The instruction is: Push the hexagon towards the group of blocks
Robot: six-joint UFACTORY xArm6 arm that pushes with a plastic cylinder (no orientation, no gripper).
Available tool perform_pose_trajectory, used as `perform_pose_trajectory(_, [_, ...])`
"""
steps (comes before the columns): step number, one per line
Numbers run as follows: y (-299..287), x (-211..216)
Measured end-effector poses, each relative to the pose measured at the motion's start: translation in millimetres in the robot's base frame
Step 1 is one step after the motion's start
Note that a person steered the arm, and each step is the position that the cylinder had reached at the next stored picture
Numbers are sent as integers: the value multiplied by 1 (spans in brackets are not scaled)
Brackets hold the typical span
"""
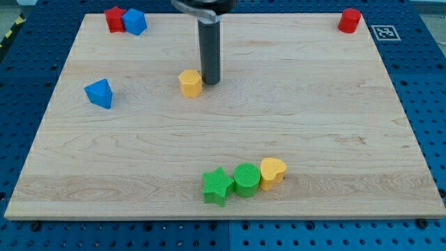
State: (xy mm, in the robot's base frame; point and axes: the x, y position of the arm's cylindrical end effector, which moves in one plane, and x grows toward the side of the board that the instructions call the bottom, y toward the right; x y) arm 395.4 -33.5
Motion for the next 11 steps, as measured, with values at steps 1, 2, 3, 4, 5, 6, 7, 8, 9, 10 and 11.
perform_pose_trajectory(1, [-36, 2])
perform_pose_trajectory(2, [-34, -51])
perform_pose_trajectory(3, [-88, -58])
perform_pose_trajectory(4, [-107, -39])
perform_pose_trajectory(5, [-107, -20])
perform_pose_trajectory(6, [-93, 6])
perform_pose_trajectory(7, [-93, 6])
perform_pose_trajectory(8, [-96, 9])
perform_pose_trajectory(9, [-96, 9])
perform_pose_trajectory(10, [-53, -4])
perform_pose_trajectory(11, [-48, 28])
